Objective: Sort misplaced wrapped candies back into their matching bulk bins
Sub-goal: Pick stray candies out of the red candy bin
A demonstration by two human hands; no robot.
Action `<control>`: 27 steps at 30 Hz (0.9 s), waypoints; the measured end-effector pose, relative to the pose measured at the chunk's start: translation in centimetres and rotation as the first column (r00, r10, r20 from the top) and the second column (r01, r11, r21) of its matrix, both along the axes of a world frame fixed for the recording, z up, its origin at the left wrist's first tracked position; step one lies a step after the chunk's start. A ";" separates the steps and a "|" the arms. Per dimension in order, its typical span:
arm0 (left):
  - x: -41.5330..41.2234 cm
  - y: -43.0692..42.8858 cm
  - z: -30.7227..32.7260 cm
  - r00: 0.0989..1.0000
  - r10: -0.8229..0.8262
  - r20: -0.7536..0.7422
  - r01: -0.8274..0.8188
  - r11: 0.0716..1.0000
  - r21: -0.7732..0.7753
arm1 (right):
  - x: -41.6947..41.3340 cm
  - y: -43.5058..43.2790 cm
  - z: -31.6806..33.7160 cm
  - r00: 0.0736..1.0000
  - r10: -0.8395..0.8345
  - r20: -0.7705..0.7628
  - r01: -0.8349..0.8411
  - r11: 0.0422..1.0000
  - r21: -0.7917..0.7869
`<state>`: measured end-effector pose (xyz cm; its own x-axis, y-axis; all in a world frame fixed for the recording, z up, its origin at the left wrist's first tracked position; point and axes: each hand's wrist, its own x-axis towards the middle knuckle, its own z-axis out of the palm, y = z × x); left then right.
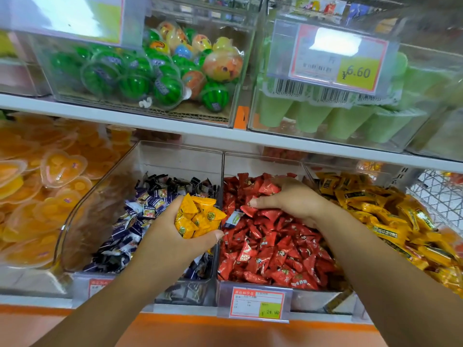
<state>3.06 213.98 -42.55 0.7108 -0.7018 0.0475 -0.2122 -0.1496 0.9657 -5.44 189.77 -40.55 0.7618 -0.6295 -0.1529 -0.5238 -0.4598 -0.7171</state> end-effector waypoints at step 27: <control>0.7 -0.4 -0.5 0.999 0.036 -0.014 -0.036 0.997 0.065 | 2.0 3.8 0.5 0.959 0.182 0.215 -0.081 0.909 -0.408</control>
<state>3.75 213.62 -43.09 0.7359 -0.6770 -0.0078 -0.1913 -0.2190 0.9568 -3.46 193.56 -40.04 0.8231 -0.4908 0.2856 -0.2715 -0.7819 -0.5612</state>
